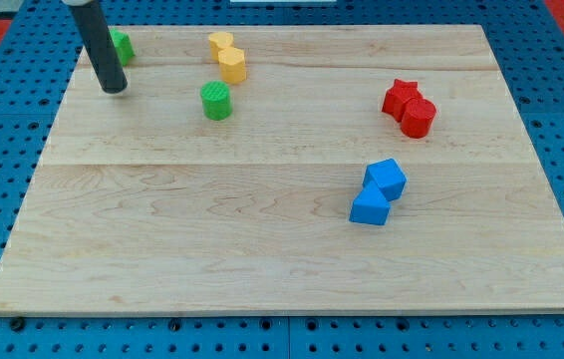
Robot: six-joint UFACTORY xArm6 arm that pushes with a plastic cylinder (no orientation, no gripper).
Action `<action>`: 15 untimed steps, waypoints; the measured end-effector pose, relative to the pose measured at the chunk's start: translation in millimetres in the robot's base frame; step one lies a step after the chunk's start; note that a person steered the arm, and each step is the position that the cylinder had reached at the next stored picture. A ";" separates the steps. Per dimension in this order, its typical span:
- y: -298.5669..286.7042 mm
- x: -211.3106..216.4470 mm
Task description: Slide the green circle to the right of the hexagon
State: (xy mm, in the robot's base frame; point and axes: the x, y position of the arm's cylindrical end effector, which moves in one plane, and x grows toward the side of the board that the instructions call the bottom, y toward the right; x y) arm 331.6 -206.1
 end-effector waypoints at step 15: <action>167.8 -39.6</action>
State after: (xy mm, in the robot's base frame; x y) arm 292.0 -38.2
